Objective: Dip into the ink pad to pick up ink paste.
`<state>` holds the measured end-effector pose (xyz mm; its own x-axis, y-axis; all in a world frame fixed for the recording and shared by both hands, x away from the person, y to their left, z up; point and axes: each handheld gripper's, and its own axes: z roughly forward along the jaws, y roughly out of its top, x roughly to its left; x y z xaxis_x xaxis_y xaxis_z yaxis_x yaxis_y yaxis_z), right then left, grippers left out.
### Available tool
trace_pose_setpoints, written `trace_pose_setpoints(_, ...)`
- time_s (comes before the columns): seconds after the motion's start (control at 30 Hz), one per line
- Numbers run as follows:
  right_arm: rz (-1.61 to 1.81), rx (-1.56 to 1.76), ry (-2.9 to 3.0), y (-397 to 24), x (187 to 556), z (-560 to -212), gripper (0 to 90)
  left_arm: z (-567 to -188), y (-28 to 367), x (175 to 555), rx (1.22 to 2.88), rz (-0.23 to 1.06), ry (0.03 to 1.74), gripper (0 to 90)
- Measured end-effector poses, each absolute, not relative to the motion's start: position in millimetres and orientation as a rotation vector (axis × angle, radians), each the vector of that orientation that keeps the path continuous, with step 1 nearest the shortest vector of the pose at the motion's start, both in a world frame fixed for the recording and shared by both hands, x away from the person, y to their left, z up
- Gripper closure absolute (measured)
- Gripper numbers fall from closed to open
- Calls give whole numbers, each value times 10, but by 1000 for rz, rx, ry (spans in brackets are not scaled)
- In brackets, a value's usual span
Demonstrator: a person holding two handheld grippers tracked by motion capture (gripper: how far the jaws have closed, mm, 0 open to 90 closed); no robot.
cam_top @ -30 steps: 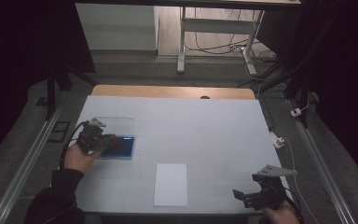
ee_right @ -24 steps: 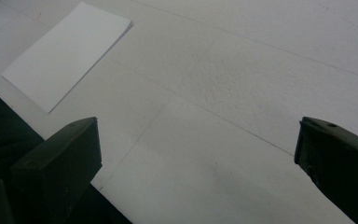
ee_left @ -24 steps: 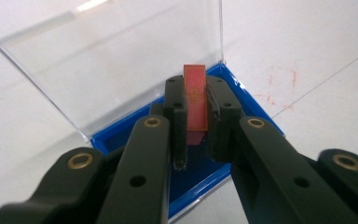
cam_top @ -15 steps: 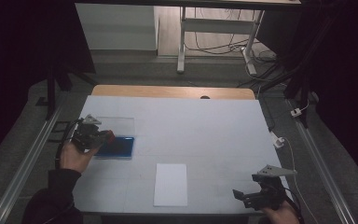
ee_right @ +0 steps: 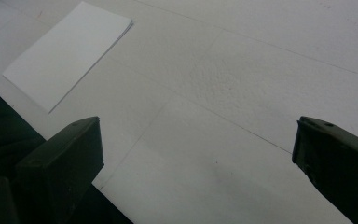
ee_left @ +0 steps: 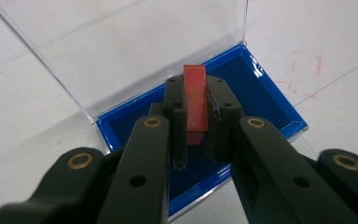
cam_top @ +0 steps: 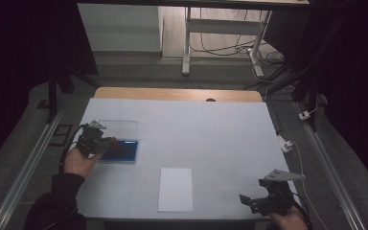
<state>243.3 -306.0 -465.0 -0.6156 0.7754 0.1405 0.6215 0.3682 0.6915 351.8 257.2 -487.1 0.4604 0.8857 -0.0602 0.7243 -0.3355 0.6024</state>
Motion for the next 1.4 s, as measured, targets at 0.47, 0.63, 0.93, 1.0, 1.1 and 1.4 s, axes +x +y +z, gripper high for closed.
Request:
trace_pose_setpoints(0.47, 1082, 1255, 2419, -3059, 2434, -4652, 21, -5002, 2644, 3555, 2097, 307, 1394, 805)
trace_pose_setpoints(0.63, 1076, 1250, 2425, -3053, 2440, -4653, 21, -5025, 2654, 3533, 2074, 304, 1394, 807)
trace_pose_setpoints(0.93, 1071, 1251, 2426, -3044, 2449, -4652, 21, -5023, 2525, 3468, 2139, 427, 1366, 807)
trace_pose_setpoints(1.0, 1073, 1245, 2428, -3041, 2451, -4653, 21, -5036, 2581, 3481, 2096, 382, 1381, 807)
trace_pose_setpoints(1.1, 1074, 1245, 2429, -3041, 2453, -4654, 22, -5060, 2669, 3500, 2036, 312, 1398, 807)
trace_pose_setpoints(1.4, 1072, 1241, 2430, -3040, 2454, -4652, 22, -5028, 2612, 3494, 2098, 358, 1378, 806)
